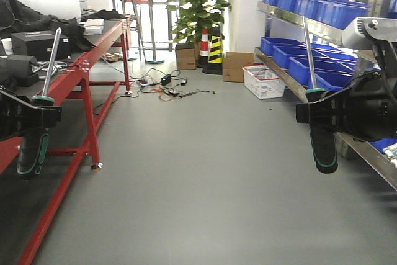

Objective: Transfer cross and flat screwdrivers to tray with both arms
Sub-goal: 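Hold both screwdrivers while driving to the conveyor with the grey tray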

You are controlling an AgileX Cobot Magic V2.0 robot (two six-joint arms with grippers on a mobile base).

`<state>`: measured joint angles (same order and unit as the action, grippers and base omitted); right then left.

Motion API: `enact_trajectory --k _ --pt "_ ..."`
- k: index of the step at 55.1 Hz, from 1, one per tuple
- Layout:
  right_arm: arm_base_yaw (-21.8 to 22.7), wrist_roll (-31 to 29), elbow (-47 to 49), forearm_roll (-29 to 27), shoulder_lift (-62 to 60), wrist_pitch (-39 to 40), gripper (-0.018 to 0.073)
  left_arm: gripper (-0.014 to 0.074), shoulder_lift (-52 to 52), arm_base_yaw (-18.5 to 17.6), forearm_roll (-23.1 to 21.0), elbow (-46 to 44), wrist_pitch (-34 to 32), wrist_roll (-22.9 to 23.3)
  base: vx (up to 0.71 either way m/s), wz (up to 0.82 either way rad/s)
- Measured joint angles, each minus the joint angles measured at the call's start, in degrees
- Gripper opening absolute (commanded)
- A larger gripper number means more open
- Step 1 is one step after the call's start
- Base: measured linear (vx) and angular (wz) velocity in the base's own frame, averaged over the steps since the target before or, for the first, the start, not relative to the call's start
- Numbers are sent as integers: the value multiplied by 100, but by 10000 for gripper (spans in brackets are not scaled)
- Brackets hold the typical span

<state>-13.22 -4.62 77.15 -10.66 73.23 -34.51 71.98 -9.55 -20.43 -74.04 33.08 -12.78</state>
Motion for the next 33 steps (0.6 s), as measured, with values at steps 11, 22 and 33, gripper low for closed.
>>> enact_trajectory --k 11,22,33 --pt "0 0 0 0 0 -6 -8 -6 0 0 0 0 0 0 61 17" --pt "0 0 0 -11 0 -6 -8 -6 0 0 6 0 0 0 59 0" --pt "0 0 0 -16 0 0 -8 -6 0 0 6 0 0 0 54 -27"
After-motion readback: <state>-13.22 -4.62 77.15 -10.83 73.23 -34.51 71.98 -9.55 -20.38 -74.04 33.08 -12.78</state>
